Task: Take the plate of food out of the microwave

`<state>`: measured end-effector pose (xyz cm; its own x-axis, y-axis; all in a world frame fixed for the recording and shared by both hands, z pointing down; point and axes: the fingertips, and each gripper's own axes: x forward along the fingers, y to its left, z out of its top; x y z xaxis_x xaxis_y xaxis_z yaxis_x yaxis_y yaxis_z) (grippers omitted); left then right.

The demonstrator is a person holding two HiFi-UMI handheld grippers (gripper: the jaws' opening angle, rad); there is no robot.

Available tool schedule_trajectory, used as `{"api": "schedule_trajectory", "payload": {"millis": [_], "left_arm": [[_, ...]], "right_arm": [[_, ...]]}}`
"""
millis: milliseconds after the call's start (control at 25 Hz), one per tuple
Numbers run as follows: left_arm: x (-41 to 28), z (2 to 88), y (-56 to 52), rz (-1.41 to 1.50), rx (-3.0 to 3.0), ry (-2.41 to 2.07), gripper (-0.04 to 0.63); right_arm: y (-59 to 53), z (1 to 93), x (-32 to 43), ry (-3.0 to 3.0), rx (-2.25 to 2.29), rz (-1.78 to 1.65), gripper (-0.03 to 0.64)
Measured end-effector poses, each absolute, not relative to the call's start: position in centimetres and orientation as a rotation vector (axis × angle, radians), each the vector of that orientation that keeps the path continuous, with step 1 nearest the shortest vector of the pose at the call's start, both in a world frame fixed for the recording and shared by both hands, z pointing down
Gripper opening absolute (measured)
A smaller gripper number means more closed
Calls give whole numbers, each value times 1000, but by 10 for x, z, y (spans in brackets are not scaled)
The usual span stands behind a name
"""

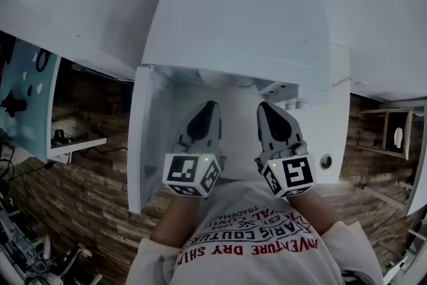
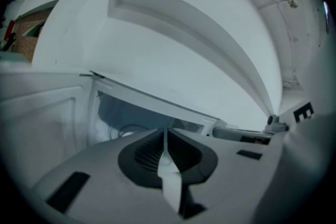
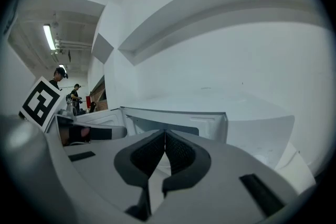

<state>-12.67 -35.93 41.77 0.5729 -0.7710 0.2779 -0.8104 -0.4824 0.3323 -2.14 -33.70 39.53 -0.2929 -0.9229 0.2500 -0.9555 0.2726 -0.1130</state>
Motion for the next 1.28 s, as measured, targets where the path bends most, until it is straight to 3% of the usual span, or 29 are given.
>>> {"api": "schedule_trajectory", "payload": {"millis": [200,720,1120,1280], "left_arm": [[-131,462,-377,19,2222,-1262,23],[-106,572,-404,30,1947,-1084,184],[-109,583,-424,-256,1541,-917,177],[-107,582,-426,-293,1471,-878,89]], "right_arm": [[-348,426,-24,-2342,1754,382,12],[-356,484,-27,-2248,1733,434,12],[-349,493,-31,-2240,1719,436,12],[-347,499,-30,-2218,1710,452,12]]}}
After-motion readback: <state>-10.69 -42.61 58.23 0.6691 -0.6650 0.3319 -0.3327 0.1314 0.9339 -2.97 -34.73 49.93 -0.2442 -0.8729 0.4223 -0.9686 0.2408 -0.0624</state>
